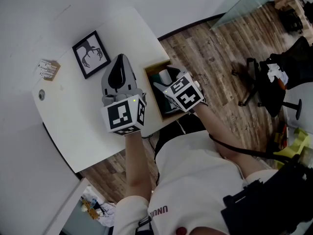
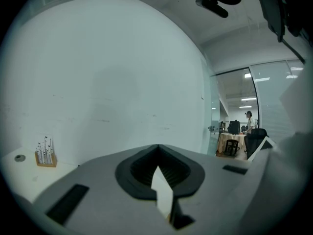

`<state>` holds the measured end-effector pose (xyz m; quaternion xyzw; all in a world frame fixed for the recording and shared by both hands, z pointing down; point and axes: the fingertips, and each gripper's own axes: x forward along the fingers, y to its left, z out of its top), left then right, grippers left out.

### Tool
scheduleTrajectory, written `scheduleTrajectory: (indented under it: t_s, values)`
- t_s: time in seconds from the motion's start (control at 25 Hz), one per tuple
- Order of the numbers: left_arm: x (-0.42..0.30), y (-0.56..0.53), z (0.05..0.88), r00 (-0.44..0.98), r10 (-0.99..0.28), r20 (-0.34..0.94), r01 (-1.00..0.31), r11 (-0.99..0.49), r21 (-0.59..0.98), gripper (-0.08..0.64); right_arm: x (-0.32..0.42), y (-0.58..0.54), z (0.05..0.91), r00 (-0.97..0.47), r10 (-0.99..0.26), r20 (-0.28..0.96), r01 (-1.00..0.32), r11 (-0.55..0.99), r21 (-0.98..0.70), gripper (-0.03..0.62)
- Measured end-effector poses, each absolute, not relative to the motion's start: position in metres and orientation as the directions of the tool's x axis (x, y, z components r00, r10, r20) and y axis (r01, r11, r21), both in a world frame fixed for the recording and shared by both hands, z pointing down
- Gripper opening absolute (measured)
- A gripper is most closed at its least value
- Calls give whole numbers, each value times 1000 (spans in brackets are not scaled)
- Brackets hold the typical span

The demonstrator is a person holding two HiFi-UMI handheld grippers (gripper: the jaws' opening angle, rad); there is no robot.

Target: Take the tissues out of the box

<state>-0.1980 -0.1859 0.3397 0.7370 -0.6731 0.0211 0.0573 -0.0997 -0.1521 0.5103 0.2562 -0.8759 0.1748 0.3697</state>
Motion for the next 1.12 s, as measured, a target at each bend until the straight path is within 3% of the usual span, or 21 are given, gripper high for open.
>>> scheduleTrajectory:
  t_s: [1.12]
  values:
    - [-205, -189, 348, 86, -989, 118, -994, -77, 76, 12, -98, -146, 537, -434, -270, 860, -538, 843, -7, 293]
